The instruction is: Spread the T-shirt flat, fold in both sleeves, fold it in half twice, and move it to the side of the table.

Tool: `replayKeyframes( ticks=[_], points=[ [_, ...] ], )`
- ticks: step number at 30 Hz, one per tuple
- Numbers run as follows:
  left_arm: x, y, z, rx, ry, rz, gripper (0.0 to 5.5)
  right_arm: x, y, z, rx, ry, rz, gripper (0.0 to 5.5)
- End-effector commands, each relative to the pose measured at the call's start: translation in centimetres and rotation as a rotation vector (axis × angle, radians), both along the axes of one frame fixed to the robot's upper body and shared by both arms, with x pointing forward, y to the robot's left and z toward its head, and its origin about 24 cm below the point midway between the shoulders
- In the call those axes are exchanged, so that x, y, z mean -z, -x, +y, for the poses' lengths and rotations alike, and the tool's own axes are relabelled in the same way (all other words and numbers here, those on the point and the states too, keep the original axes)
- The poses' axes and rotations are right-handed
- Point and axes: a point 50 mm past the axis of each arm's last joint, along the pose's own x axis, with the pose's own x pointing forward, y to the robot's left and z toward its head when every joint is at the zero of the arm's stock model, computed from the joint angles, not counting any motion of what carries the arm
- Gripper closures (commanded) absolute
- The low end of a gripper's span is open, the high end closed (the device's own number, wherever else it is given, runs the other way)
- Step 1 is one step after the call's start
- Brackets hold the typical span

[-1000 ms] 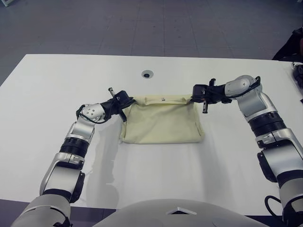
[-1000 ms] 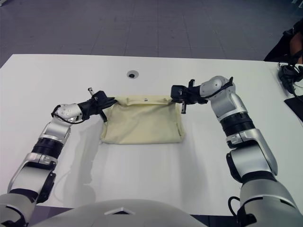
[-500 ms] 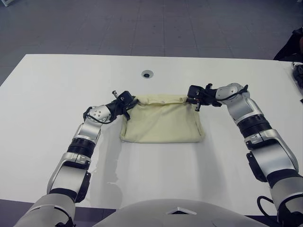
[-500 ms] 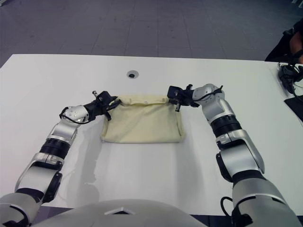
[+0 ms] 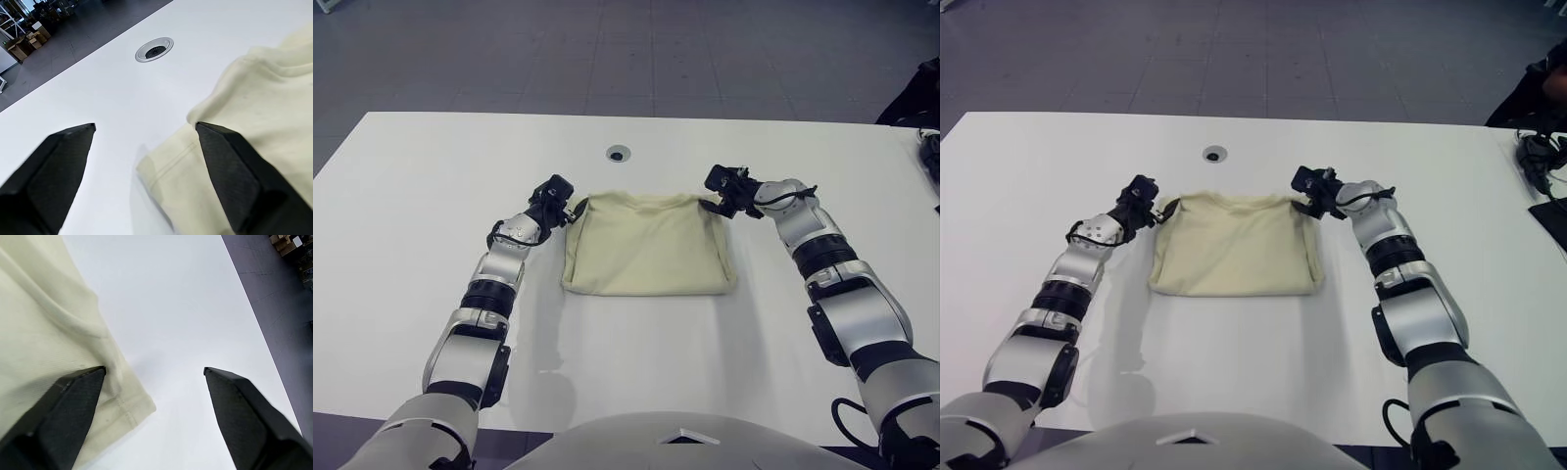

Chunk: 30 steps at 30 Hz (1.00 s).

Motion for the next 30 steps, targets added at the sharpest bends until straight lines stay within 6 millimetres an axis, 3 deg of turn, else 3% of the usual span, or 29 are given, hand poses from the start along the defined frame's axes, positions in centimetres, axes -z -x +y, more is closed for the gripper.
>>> replayKeyframes(
  ticks=[1, 6, 12, 16, 18, 24, 27, 30],
  points=[
    [-0.3, -0.3, 0.2, -0.018, -0.011, -0.015, 1.03, 0.4, 0.2, -0.1, -0.032, 0.033, 0.034, 1.12],
    [-1.4, -0.2, 0.8, -0.053, 0.049, -0.069, 0.11, 1.7, 1.3, -0.2, -0.109, 0.087, 0.096, 0.27],
    [-6.2, 0.7, 2.6, -0.112, 0.166, -0.260, 0.10, 2.0, 3.7, -2.3, -0.269, 0.273, 0.134, 0.10],
    [-11.4, 1.9, 4.7, -0.162, 0.222, -0.452, 0.10, 1.0, 7.9, -3.9, -0.452, 0.360, 0.252, 0.10],
    [-12.9, 2.4, 5.3, -0.186, 0.259, -0.491, 0.10, -0.1, 9.9, -4.0, -0.511, 0.380, 0.274, 0.10],
    [-10.8, 4.9, 4.4, -0.118, 0.159, -0.371, 0.10, -3.5, 16.1, -2.8, -0.655, 0.345, 0.352, 0.10],
    [-10.1, 5.9, 4.1, -0.084, 0.135, -0.322, 0.10, -5.3, 18.7, 0.0, -0.755, 0.152, 0.339, 0.10],
    [-9.5, 6.0, 4.5, -0.098, 0.104, -0.289, 0.10, -5.5, 20.3, 2.1, -0.833, 0.045, 0.350, 0.10]
  ],
)
